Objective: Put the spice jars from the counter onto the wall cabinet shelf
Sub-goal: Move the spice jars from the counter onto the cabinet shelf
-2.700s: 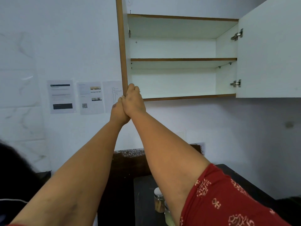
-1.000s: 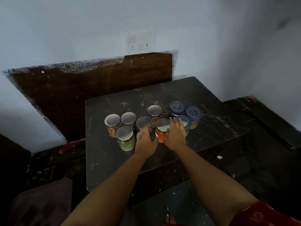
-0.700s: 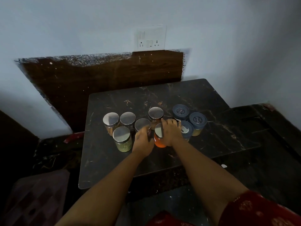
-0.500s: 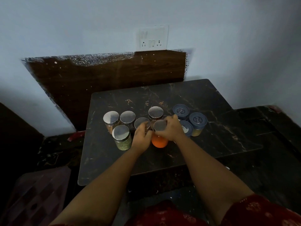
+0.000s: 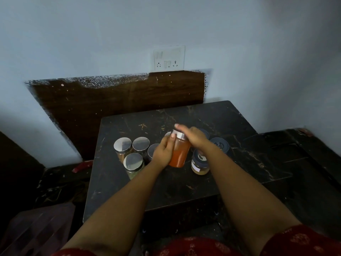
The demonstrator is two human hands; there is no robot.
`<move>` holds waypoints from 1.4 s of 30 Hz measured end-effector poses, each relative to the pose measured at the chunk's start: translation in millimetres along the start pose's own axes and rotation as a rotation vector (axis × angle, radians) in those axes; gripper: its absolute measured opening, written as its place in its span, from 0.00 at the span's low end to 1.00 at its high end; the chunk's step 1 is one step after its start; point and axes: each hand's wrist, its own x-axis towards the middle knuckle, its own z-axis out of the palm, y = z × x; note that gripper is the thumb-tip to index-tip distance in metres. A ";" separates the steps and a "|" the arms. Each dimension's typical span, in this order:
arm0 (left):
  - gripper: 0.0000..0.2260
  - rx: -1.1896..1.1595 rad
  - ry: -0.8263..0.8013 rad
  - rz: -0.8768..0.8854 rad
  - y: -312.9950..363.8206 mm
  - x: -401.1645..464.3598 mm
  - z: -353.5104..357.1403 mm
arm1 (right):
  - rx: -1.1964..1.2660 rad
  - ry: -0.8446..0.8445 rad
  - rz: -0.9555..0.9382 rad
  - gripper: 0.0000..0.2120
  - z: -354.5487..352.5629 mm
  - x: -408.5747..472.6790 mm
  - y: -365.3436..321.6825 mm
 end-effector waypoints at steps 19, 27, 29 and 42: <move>0.32 -0.330 0.285 -0.259 49.3 6.0 1.9 | 0.348 -0.020 0.037 0.28 26.3 3.2 -14.4; 0.37 -0.644 0.042 -0.374 40.8 8.2 -11.9 | 0.358 -0.048 0.003 0.29 24.6 -3.7 -14.2; 0.37 -0.646 0.026 -0.355 43.4 8.2 -10.3 | 0.357 -0.044 0.018 0.31 23.7 -3.5 -16.7; 0.33 -0.402 0.316 -0.195 50.4 5.0 5.2 | 0.303 0.052 0.027 0.29 28.3 -3.9 -27.6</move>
